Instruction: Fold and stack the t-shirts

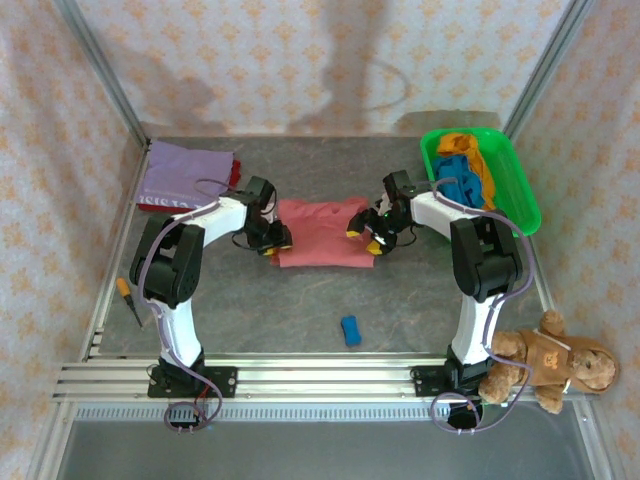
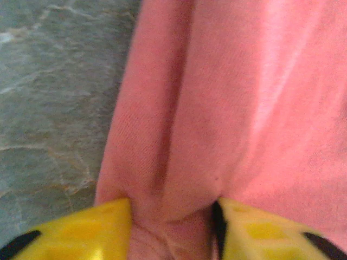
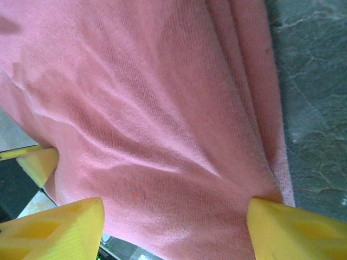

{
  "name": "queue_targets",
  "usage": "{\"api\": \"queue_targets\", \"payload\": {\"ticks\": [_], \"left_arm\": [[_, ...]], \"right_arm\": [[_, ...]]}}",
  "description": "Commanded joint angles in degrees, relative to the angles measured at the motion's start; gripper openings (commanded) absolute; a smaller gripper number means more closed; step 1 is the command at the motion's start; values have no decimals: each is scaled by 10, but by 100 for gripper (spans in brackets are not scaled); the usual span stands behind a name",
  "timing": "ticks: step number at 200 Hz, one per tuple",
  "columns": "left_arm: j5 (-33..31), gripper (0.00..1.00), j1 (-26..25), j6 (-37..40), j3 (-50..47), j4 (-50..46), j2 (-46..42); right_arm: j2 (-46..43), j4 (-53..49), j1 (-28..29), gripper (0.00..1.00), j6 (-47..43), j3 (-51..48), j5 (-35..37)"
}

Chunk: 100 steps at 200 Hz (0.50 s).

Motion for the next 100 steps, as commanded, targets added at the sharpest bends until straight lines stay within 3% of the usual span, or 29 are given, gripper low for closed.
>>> {"api": "queue_targets", "payload": {"ticks": [1,42,100], "left_arm": [[37,31,1,-11,-16,35,15],[47,21,3,-14,7,28,5],[47,21,3,-7,59,-48,-25]], "right_arm": [[14,-25,-5,70,-10,-1,8],[12,-29,-7,70,-14,-2,10],[14,-25,-7,70,-12,-3,9]]}}
